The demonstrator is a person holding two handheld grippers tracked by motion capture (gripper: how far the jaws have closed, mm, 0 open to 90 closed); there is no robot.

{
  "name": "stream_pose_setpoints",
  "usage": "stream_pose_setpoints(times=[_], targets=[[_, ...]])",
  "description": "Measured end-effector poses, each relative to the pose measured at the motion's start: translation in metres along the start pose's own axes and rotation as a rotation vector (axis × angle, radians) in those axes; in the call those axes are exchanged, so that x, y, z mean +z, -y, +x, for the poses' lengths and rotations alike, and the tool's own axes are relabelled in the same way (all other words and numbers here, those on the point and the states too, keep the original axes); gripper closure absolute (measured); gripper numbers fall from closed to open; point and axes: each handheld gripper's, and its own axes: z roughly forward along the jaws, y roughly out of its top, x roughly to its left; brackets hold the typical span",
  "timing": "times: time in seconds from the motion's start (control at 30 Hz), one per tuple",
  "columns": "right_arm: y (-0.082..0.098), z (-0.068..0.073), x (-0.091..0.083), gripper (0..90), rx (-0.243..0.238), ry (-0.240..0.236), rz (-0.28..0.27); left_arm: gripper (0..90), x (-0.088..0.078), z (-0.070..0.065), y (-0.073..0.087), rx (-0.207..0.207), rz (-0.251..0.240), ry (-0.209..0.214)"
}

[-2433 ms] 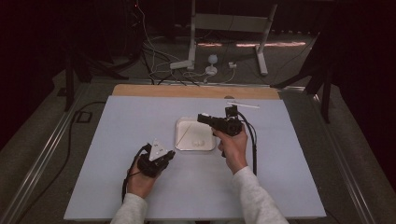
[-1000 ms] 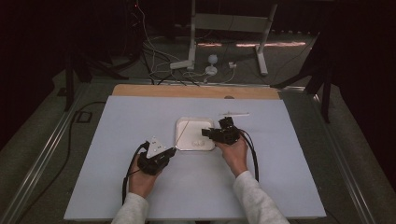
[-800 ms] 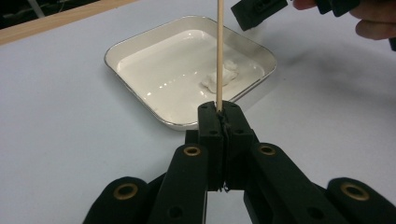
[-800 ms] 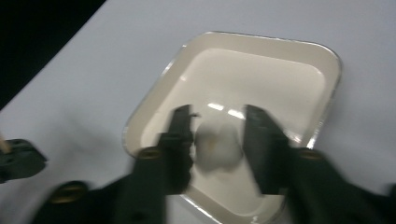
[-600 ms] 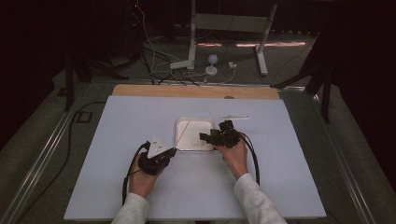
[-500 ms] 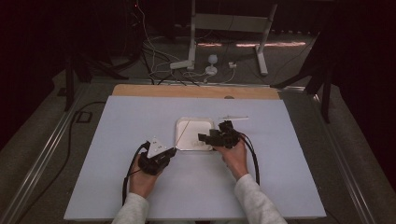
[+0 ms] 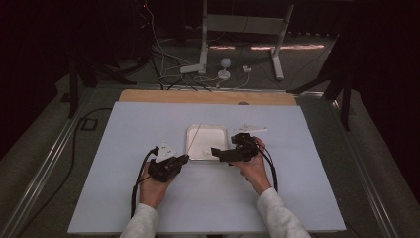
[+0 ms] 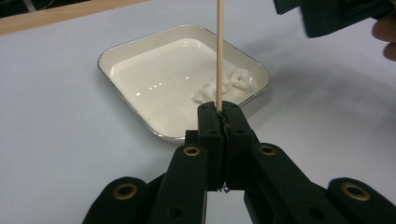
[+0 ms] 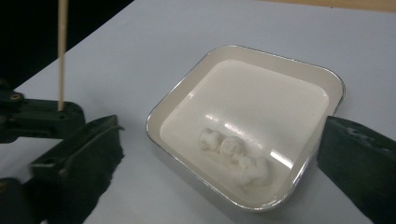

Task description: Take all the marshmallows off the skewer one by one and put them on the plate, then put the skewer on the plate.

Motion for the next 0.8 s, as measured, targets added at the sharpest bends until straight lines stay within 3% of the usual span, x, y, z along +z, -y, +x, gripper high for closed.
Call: stream_pose_setpoints(times=[0.33, 0.8], targets=[[0.011, -0.010, -0.018, 0.0, -0.011, -0.009, 0.009, 89.1, 0.004, 0.003, -0.011, -0.042, -0.017, -0.002], [0.033, -0.024, -0.056, 0.0, -0.029, 0.016, -0.052, 89.1, 0.017, 0.006, -0.020, -0.072, -0.010, -0.003]])
